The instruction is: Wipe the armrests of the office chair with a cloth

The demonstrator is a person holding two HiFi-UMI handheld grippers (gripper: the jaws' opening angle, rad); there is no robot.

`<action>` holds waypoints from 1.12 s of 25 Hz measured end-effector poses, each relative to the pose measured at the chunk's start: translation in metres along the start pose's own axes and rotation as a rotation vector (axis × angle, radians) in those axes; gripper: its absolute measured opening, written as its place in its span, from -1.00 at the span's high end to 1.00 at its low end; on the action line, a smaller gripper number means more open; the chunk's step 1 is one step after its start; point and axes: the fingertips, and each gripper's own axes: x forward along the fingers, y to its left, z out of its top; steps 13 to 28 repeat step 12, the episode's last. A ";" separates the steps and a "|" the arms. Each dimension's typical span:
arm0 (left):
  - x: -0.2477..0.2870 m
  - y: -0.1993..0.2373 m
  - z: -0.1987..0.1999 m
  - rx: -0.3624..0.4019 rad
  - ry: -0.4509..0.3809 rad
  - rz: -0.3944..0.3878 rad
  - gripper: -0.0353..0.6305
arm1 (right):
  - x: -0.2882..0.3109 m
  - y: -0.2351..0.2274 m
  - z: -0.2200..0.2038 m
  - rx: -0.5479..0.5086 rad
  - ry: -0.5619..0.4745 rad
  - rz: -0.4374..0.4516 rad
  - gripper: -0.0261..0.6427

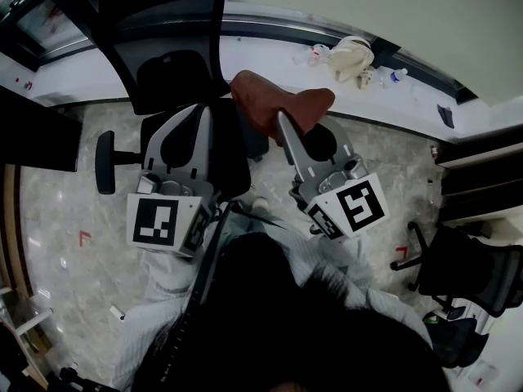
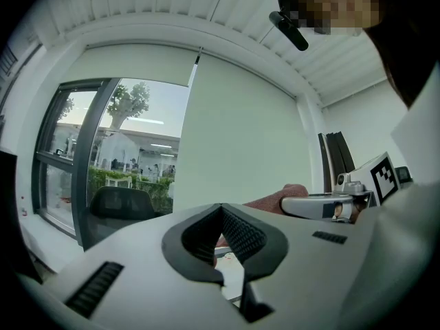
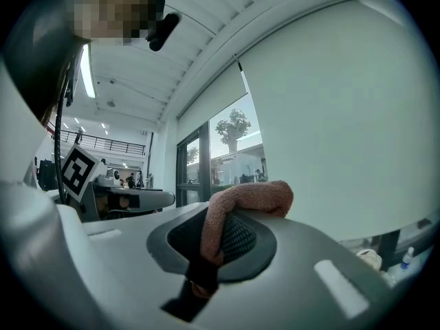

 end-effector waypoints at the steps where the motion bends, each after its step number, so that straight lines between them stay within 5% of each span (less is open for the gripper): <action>1: 0.000 0.001 -0.001 0.002 0.000 0.001 0.88 | 0.000 0.000 -0.001 0.000 0.001 -0.001 0.85; 28: -0.006 0.007 0.001 -0.003 -0.017 0.019 0.88 | 0.002 0.010 -0.005 -0.002 0.006 0.008 0.85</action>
